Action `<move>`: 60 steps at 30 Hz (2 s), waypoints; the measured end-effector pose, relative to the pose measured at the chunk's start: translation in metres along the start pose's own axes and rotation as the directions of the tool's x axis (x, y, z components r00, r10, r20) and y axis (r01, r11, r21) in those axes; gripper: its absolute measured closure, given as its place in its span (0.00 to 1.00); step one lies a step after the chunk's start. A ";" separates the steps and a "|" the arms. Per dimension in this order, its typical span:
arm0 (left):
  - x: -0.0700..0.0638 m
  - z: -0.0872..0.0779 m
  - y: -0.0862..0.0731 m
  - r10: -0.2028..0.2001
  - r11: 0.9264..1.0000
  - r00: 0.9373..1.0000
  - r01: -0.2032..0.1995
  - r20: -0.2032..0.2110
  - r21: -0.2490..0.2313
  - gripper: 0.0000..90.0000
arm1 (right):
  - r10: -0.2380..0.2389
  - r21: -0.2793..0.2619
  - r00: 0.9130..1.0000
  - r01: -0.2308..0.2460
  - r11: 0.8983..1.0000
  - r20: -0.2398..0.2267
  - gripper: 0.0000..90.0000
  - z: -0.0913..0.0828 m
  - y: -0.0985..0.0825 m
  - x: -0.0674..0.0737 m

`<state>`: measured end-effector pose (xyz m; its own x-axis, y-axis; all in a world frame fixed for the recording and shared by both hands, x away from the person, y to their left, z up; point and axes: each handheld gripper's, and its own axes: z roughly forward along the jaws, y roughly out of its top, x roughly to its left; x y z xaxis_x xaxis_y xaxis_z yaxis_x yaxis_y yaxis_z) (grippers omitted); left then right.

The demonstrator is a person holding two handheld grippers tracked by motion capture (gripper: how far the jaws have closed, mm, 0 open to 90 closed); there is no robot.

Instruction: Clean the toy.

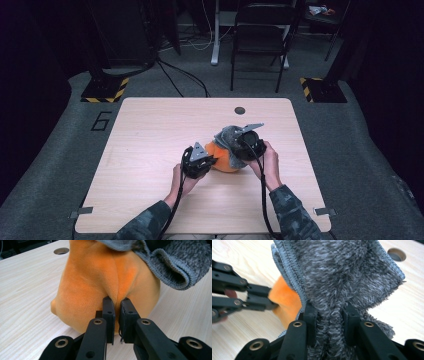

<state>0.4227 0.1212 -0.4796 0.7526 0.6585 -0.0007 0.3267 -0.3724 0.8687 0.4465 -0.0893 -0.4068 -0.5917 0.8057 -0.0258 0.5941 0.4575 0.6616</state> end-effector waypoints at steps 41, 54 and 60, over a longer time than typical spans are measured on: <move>0.002 0.000 -0.001 0.018 1.000 1.000 -0.017 0.012 -0.009 0.93 | 0.107 0.037 0.994 -0.108 0.993 0.030 0.78 -0.004 -0.010 -0.038; -0.003 0.001 -0.001 0.052 0.999 0.999 -0.052 0.014 -0.005 0.93 | -0.028 -0.032 0.999 0.027 0.999 -0.021 0.78 -0.003 0.002 0.010; -0.003 0.002 -0.002 0.043 0.999 0.999 -0.043 0.013 -0.010 0.93 | 0.003 0.001 1.000 -0.003 1.000 -0.019 0.78 0.000 -0.002 -0.003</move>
<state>0.4210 0.1186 -0.4821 0.7733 0.6334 0.0302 0.2883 -0.3936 0.8729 0.4472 -0.0931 -0.4075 -0.5999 0.8000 -0.0097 0.5965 0.4554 0.6609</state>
